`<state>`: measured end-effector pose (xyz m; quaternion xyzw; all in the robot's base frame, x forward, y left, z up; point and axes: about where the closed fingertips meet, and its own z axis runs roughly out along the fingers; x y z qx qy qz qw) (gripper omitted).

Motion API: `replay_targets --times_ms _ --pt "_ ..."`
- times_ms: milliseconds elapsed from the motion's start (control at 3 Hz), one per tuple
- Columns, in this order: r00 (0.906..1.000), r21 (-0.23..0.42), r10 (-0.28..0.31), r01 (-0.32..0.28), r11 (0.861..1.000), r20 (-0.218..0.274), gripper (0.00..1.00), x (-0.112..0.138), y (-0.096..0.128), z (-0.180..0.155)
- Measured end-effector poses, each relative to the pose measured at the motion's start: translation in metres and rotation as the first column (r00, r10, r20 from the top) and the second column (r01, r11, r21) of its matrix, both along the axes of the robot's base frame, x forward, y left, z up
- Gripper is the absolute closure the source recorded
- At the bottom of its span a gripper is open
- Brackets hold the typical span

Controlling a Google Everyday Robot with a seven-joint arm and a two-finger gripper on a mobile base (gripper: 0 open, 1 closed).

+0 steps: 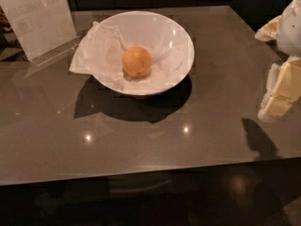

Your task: Pick orange from white bowl

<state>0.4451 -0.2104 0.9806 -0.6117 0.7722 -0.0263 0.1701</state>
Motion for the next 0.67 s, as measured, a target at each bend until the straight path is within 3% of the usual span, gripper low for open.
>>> replay_targets --times_ms 333,667 --pt "0.9949 0.073 0.101 -0.101 0.992 0.001 0.00 0.023 0.025 0.003" --pt "0.9690 0.139 0.247 -0.245 0.959 0.005 0.00 0.054 0.068 0.005"
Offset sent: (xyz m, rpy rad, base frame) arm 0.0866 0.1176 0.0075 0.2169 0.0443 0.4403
